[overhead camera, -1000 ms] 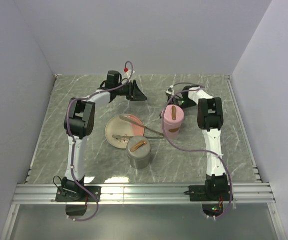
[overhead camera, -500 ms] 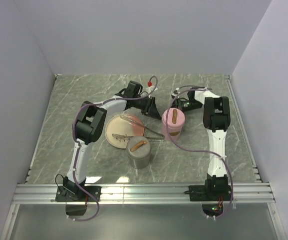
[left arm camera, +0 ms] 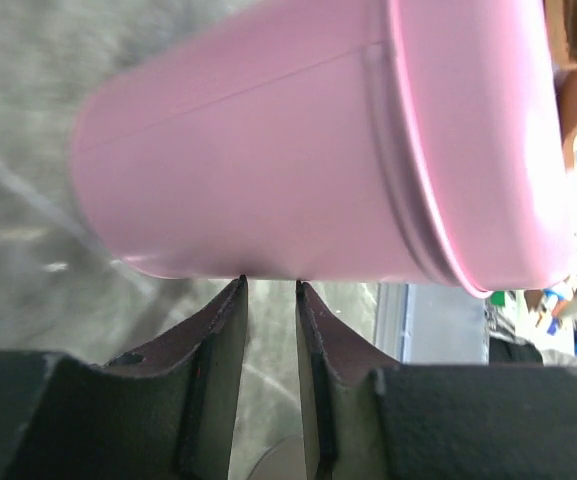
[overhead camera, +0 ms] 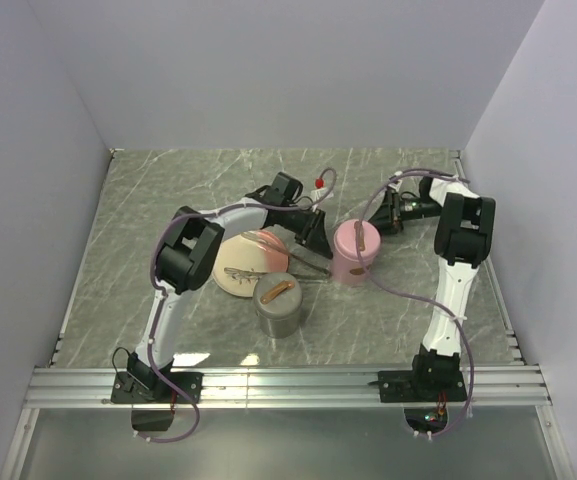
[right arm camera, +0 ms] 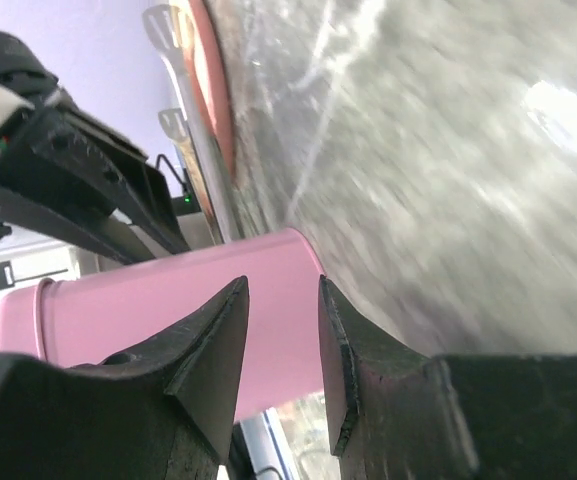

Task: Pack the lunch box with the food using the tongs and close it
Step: Move the packing box to the center of the board.

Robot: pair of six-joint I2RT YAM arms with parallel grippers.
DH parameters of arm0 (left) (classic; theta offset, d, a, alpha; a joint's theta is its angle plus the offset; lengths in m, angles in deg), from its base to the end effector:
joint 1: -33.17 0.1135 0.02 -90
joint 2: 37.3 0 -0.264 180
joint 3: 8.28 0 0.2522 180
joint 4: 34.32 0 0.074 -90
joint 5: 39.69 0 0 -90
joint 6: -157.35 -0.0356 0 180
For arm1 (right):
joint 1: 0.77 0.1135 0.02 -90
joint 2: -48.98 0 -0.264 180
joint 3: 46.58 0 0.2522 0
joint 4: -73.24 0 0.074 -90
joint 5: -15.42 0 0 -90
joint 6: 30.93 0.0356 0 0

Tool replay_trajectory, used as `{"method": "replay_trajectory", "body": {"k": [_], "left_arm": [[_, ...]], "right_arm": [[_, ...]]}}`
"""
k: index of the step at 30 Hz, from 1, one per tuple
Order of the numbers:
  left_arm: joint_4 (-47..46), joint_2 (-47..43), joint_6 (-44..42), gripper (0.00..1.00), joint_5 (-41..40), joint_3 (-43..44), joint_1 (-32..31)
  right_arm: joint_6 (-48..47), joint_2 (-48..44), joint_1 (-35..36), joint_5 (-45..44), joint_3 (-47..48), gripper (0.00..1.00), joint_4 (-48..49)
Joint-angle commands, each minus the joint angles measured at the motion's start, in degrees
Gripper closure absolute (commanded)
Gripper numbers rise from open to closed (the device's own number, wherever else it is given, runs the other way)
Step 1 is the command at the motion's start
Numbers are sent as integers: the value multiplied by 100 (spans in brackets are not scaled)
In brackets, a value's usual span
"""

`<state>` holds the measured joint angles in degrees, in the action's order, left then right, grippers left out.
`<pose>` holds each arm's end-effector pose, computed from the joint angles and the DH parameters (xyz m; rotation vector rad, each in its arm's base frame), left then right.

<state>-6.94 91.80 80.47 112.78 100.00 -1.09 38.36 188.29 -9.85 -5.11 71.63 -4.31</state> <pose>0.3810 -0.2977 0.1613 0.9795 2.2409 -1.6887 0.4422 -0.0369 0.1093 -0.1200 2.4425 1.6838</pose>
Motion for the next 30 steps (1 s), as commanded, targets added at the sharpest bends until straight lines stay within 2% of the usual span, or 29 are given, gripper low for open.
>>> {"method": "replay_trajectory", "body": {"k": [1,8,14,20,25,30], "left_arm": [[35,-87,-267,68,212,295,-256],[-237,159,163,68,186,576,-380],[-369,37,348,67,81,427,-257],[-1151,-402,946,56,-165,31,446],[-1100,-649,990,55,-289,259,1017],[-1029,-859,911,54,-315,304,1167]], "right_arm": [[-625,-466,-58,-206,-82,58,-624],[-1005,-431,-6,-189,-39,58,-828],[-1339,-176,389,66,305,58,-1337],[-1207,-632,486,128,-494,58,-943],[-1146,-1133,495,215,-1285,58,-679],[-1383,-1537,609,295,-2005,58,-714]]}}
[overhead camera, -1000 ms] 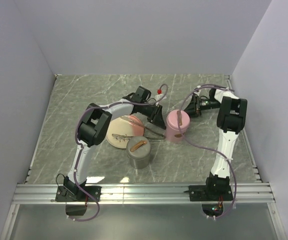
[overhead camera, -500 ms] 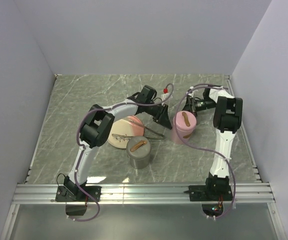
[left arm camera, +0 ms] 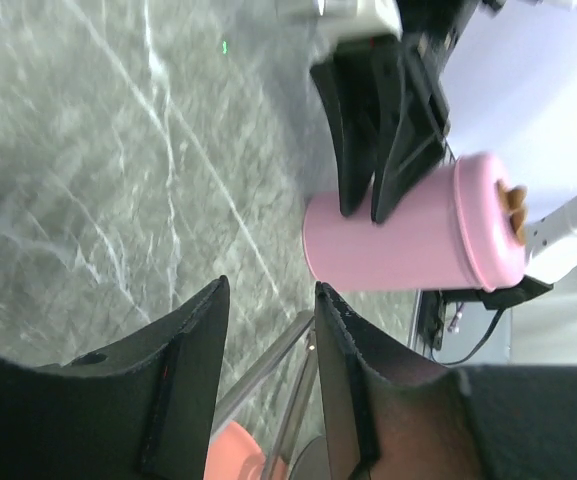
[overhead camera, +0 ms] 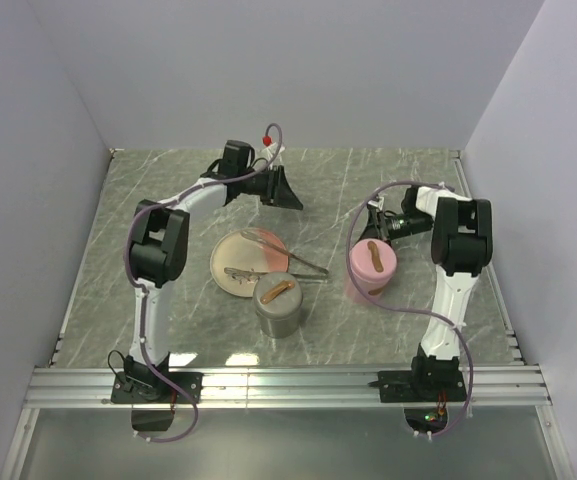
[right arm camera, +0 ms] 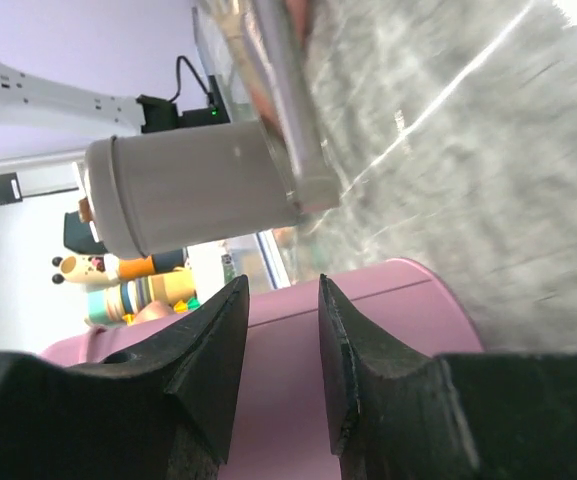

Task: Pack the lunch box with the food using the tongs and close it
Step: Move the packing box to the center of the board.

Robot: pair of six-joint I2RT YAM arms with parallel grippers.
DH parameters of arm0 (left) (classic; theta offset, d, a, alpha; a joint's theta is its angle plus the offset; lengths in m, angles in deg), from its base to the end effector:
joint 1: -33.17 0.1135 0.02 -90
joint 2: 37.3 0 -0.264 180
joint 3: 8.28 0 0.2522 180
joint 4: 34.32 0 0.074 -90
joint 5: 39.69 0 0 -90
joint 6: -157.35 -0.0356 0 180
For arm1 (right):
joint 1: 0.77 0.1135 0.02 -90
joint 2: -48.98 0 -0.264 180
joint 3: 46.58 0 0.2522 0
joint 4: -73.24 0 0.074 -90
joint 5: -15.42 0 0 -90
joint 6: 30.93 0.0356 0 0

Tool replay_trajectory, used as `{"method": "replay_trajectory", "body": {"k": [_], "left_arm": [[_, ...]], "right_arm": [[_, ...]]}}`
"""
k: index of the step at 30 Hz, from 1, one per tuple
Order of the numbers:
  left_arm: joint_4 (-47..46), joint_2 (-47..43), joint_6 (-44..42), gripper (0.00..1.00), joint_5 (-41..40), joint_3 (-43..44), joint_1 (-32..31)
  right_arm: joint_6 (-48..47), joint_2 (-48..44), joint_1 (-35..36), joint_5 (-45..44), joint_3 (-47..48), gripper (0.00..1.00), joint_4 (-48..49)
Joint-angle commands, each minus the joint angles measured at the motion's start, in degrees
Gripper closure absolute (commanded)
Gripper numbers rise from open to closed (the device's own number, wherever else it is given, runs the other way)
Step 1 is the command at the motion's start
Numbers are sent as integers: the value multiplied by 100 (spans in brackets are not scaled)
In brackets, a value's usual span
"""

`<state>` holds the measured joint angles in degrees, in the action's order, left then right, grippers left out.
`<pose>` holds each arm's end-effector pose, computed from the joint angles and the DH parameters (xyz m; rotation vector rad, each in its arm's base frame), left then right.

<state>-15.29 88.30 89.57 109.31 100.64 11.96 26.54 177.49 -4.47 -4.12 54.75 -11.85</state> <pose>0.4460 -0.2058 0.2019 0.6067 2.1625 -1.5430 0.3776 0.0092 0.1254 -0.2832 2.4847 1.8141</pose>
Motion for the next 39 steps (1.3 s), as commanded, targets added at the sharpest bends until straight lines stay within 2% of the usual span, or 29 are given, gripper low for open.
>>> {"method": "replay_trajectory", "body": {"k": [1,7,13,16,18,22,24,27,28,31,33,35,39], "left_arm": [[-203,-536,2,54,24,214,-129],[-326,-686,108,54,-29,38,-120],[359,-967,-454,53,-205,100,-120],[562,-1116,-665,53,-310,135,-120],[571,-1213,-692,52,-389,117,-120],[702,-1415,-911,50,-521,109,-120],[851,-1538,-1139,48,-635,117,-85],[958,-1696,-1263,45,-627,48,11],[940,-1740,-1264,45,-601,4,38],[651,-1881,-1097,42,-251,-233,187],[168,-2056,-896,39,-109,-515,249],[-87,-2249,-868,38,-3,-760,258],[-658,-2452,-789,35,94,-990,258]], "right_arm": [[-209,-528,106,188,-424,58,101],[-289,-968,326,196,-952,58,163],[-271,-1372,327,65,-1084,58,40],[202,-1618,265,-391,-813,56,531],[721,-1819,177,-890,-260,54,987],[741,-1944,28,-1542,1093,48,815],[109,-1978,-121,-1780,1718,46,325],[-1102,-2303,-506,-2027,1659,40,-81],[-1471,-2434,-656,-1975,1510,36,-161],[-3786,-2927,-1289,-1737,756,35,-662],[-4731,-3305,-1562,-1667,386,33,-890],[-5785,-3681,-1914,-1667,-158,26,-936],[-6879,-4271,-1994,-2018,-1100,21,-577]]}}
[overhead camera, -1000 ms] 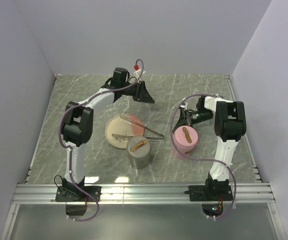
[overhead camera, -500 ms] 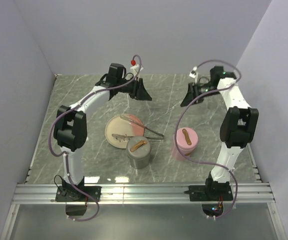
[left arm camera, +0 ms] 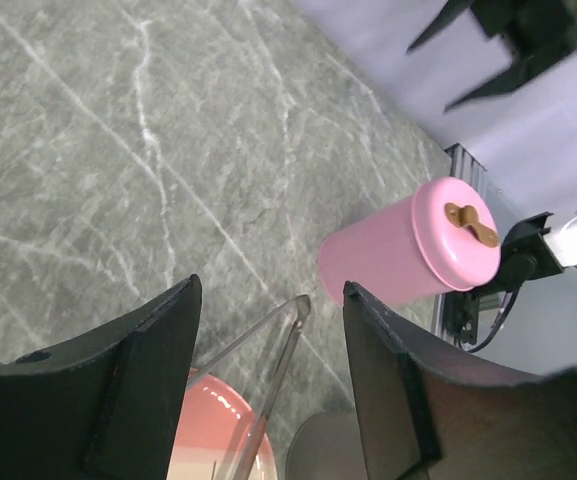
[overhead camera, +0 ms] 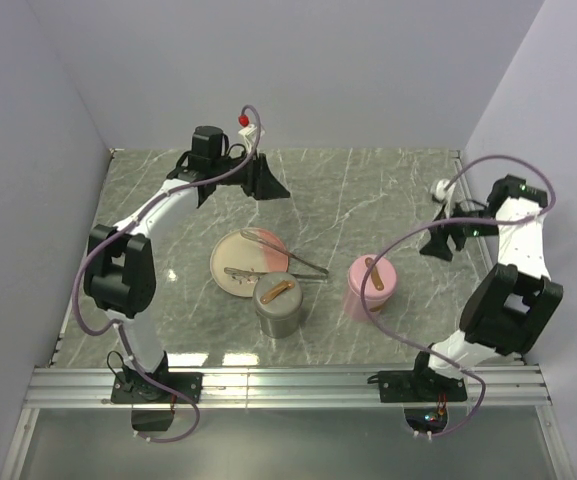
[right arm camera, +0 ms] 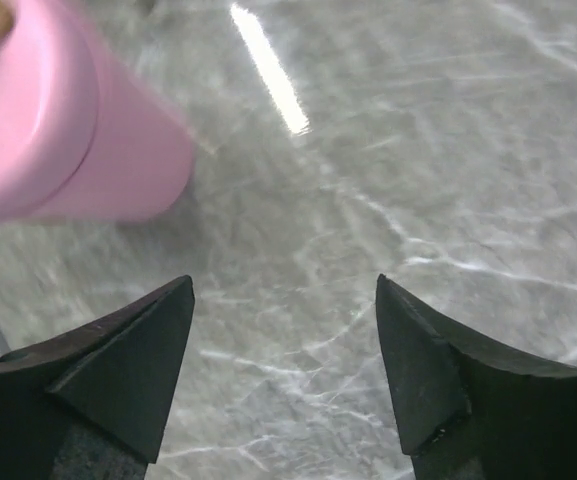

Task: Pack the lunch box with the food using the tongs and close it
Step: Move the packing box to the center of the board.

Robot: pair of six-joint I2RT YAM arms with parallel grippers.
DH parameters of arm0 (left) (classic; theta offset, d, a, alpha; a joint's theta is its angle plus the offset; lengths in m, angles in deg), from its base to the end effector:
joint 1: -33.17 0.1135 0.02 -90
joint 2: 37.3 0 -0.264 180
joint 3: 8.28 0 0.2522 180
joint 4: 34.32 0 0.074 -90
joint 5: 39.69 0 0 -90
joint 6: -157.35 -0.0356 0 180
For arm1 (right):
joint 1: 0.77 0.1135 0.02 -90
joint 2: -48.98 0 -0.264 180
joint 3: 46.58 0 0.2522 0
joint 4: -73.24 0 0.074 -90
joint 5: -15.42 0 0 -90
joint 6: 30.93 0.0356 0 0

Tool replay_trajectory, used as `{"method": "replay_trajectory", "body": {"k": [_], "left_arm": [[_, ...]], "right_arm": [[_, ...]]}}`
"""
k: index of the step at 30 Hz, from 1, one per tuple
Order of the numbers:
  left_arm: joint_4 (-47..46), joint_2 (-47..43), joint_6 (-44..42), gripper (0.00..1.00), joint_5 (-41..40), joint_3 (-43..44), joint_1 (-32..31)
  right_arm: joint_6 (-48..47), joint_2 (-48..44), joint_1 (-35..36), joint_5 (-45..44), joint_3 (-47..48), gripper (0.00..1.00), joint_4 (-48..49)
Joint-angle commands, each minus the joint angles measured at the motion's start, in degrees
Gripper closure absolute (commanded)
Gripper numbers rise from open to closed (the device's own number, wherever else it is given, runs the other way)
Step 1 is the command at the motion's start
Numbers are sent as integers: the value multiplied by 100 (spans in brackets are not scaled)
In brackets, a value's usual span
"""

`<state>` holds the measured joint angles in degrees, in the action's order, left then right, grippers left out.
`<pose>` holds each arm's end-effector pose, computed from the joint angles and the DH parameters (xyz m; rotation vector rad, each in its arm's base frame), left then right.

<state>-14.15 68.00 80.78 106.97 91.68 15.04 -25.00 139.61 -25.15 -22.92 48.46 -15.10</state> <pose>0.3948 -0.1606 0.3044 0.7369 1.9065 -1.3359 0.2707 -0.0920 0.3013 -1.1928 1.9607 0.5506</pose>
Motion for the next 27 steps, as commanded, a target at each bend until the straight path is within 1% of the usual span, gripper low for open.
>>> {"method": "replay_trajectory", "body": {"k": [1,4,5,6,7,9,10,13,19,24,27], "left_arm": [[-808,-440,98,35,345,-111,-50],[-940,-527,168,34,363,-208,-33],[-958,-562,177,34,363,-252,-33],[-958,-571,169,35,380,-261,-24],[-923,-589,160,35,380,-261,-33],[-958,-633,195,35,380,-313,-24],[-923,-633,186,35,363,-322,-24],[-835,-624,160,35,328,-287,-24],[-993,-668,336,35,293,-375,-24],[-817,-747,195,35,222,-401,-15],[-887,-774,274,35,222,-480,-15]], "right_arm": [[-2109,-598,83,-304,-890,19,-171],[-2955,-1020,100,-525,-1577,18,110],[-3192,-1186,109,-499,-1989,18,250],[-3316,-1240,126,-481,-2141,17,400],[-3700,-1267,144,-455,-2342,17,392],[-4037,-1267,258,-324,-2432,17,261],[-4021,-1232,311,-167,-2458,18,278],[-4003,-1162,644,-86,-2537,17,330],[-3906,-1021,1277,116,-2713,16,726],[-4038,-1065,1629,230,-2854,16,735],[-3959,-1083,1857,362,-2907,16,735]]}}
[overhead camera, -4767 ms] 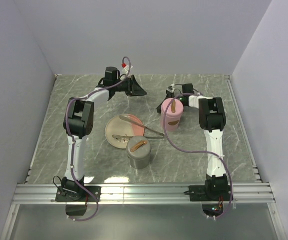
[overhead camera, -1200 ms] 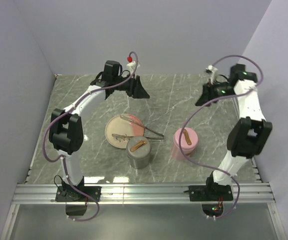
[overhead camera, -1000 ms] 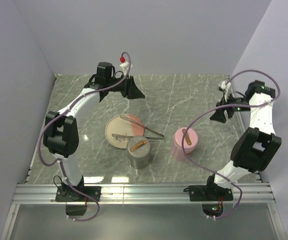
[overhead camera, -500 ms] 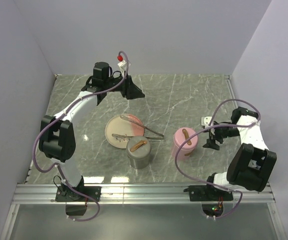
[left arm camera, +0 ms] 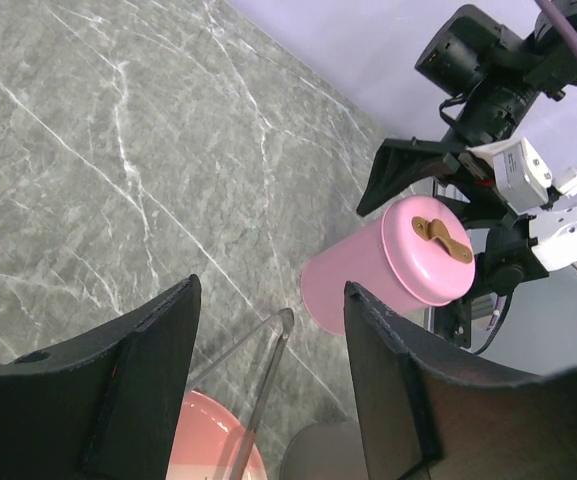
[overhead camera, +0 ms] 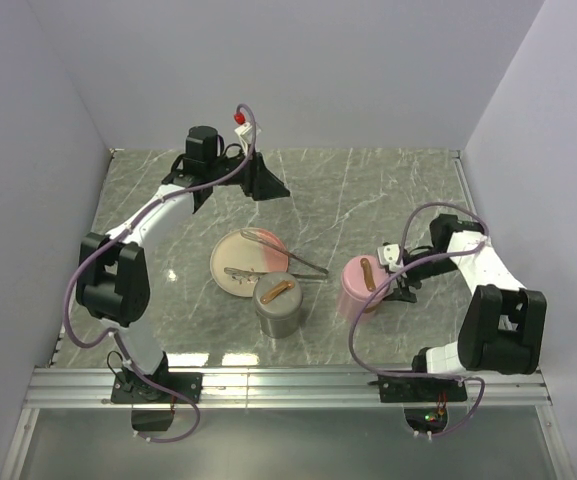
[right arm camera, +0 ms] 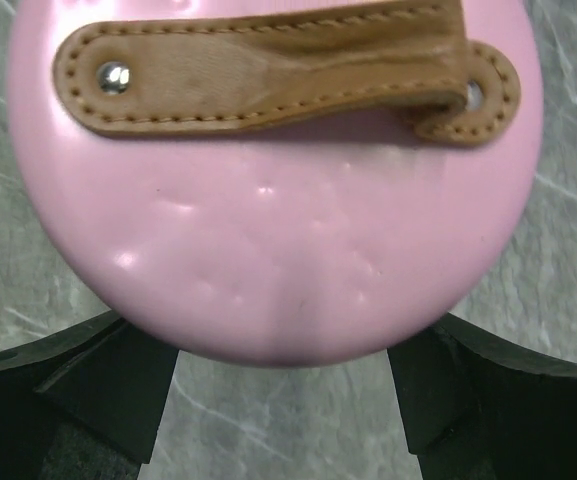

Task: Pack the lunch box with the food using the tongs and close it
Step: Move the packing box to the center of the board.

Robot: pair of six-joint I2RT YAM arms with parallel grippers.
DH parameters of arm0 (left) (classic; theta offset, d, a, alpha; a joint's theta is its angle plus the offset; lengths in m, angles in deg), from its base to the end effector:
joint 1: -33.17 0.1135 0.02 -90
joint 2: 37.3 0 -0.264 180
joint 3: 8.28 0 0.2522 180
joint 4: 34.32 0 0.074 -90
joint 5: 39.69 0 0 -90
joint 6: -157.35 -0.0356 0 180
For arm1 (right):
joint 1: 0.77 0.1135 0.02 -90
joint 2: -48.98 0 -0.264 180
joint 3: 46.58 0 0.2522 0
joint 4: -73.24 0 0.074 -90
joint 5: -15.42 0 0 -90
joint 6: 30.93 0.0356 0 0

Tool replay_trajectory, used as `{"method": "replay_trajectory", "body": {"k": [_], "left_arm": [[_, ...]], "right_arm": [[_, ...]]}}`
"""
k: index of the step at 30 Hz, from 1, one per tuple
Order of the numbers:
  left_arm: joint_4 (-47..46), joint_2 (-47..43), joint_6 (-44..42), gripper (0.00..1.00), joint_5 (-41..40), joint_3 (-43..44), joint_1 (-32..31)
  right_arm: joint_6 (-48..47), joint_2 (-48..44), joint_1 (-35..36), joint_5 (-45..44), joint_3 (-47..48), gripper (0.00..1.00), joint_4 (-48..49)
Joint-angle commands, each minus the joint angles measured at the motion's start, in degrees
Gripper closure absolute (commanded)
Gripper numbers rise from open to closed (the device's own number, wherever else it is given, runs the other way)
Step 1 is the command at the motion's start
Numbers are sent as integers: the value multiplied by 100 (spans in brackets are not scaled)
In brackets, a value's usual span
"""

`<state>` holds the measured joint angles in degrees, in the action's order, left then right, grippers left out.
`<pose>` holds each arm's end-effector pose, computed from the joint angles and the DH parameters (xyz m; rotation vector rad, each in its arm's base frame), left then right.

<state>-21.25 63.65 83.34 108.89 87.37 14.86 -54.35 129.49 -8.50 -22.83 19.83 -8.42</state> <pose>0.3789 -0.1574 0.3202 0.7708 1.7987 -1.3583 0.2133 -0.0007 0.2169 -1.8144 1.4460 0.6543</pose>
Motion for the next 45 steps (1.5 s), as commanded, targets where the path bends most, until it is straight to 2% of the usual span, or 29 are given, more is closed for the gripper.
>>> {"method": "replay_trajectory", "body": {"k": [1,12,21,29,34,36,37,40,42,43,45], "left_arm": [[-221,-347,53,35,30,-76,2],[-107,-488,71,36,-32,-261,37],[-116,-611,89,36,-40,-524,116],[-133,-796,132,35,-49,-788,266],[-90,-1006,150,33,-181,-920,433],[-11,-1059,185,27,-268,-912,556],[51,-1077,185,20,-321,-868,591],[673,-1034,116,16,-566,-561,819],[1219,-937,97,8,-681,-272,1030],[1386,-919,54,1,-725,-183,1118],[1999,-893,-130,1,-778,71,1381]], "right_arm": [[-928,-62,262,449,-26,16,49],[-312,-360,1325,600,-386,17,444],[1259,-554,2020,784,-509,17,1428],[1806,-677,2319,785,-562,17,1674],[1824,-1203,2127,407,-834,16,1596],[1798,-1554,1882,354,-913,16,1403],[1833,-1669,1793,328,-922,15,1246],[2131,-2038,1319,397,-826,15,1051],[2412,-2214,864,468,-694,14,1007],[2535,-2250,808,485,-633,14,1024],[3175,-2311,387,599,-387,13,1120]]}}
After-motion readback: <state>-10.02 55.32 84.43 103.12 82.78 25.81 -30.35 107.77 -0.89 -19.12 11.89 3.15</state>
